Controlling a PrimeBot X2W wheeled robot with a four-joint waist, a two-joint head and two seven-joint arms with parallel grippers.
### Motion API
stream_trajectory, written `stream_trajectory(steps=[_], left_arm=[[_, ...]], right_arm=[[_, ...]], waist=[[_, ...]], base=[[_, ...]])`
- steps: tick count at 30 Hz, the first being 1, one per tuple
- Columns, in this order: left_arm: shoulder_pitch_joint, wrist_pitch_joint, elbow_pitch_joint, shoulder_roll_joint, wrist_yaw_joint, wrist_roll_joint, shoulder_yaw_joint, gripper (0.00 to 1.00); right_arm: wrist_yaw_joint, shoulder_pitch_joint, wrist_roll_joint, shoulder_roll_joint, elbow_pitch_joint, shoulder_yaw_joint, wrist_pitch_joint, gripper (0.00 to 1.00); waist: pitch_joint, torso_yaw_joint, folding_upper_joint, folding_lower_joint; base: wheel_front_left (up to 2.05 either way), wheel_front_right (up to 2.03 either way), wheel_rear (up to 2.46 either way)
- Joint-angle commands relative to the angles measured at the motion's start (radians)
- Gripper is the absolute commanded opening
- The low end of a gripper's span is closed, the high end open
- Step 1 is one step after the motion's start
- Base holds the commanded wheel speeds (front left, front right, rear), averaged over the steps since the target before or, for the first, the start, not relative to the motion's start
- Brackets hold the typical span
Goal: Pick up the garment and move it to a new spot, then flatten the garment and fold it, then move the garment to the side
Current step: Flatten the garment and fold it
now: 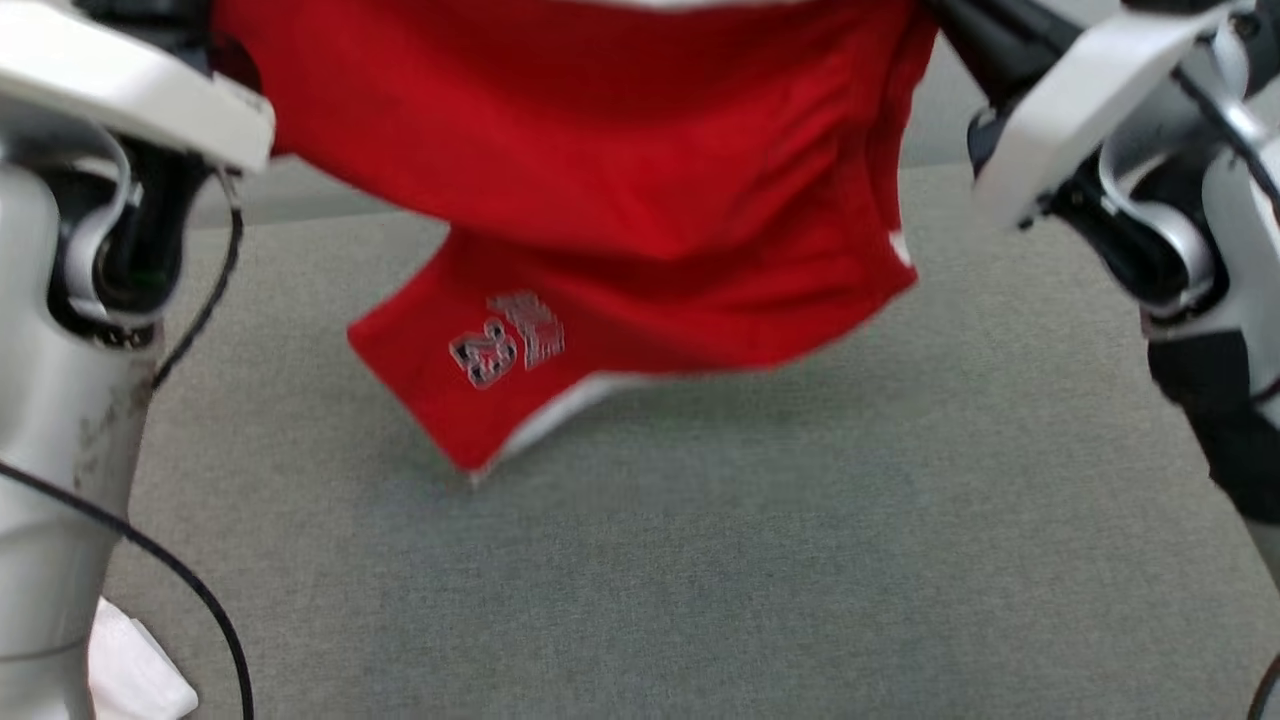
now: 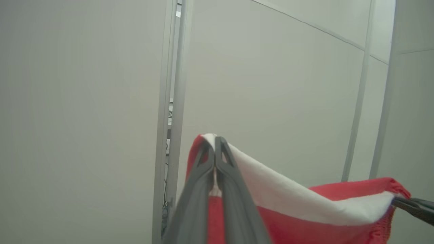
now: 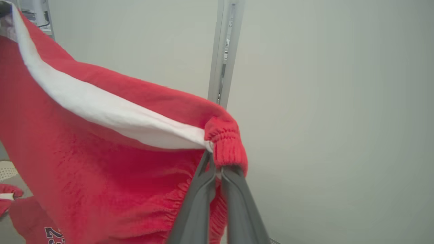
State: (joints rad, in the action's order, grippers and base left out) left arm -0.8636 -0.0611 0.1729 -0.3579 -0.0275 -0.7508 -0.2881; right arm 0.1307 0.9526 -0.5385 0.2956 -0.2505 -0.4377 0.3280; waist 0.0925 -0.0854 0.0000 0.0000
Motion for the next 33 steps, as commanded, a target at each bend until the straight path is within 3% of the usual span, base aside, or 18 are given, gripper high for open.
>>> stream_trajectory(steps=[1, 7, 15, 20, 27, 33], left_arm=[[-0.073, 0.024, 0.049, 0.005, 0.006, 0.024, 0.001, 0.00], [-0.224, 0.124, 0.207, 0.052, 0.038, 0.040, 0.007, 0.00], [-0.028, 0.197, 0.286, 0.117, 0.127, -0.026, -0.046, 0.00], [0.133, 0.228, 0.253, 0.124, 0.143, -0.065, -0.070, 0.00], [0.423, 0.288, 0.160, 0.090, 0.152, -0.088, -0.081, 0.00], [0.663, 0.320, 0.048, 0.088, 0.113, -0.090, -0.022, 0.00]], right_arm=[[0.000, 0.073, 0.024, -0.013, -0.066, -0.013, -0.045, 0.00], [0.000, 0.260, 0.087, -0.042, -0.303, -0.100, -0.210, 0.00], [0.000, 0.173, -0.015, -0.004, -0.472, -0.320, -0.320, 0.00], [0.000, 0.086, -0.102, 0.026, -0.465, -0.432, -0.360, 0.00], [0.000, -0.074, -0.214, 0.110, -0.369, -0.580, -0.428, 0.00], [0.000, -0.209, -0.236, 0.157, -0.300, -0.610, -0.500, 0.00]], waist=[[0.069, 0.032, 0.0000, 0.0000], [0.164, 0.055, 0.0000, 0.0000], [0.217, 0.072, 0.0000, 0.0000], [0.219, 0.071, 0.0000, 0.0000], [0.184, 0.063, 0.0000, 0.0000], [0.135, 0.059, 0.0000, 0.0000]], base=[[0.00, 0.00, 0.00], [0.00, 0.00, 0.00], [0.00, 0.00, 0.00], [0.00, 0.00, 0.00], [0.00, 0.00, 0.00], [0.00, 0.00, 0.00]])
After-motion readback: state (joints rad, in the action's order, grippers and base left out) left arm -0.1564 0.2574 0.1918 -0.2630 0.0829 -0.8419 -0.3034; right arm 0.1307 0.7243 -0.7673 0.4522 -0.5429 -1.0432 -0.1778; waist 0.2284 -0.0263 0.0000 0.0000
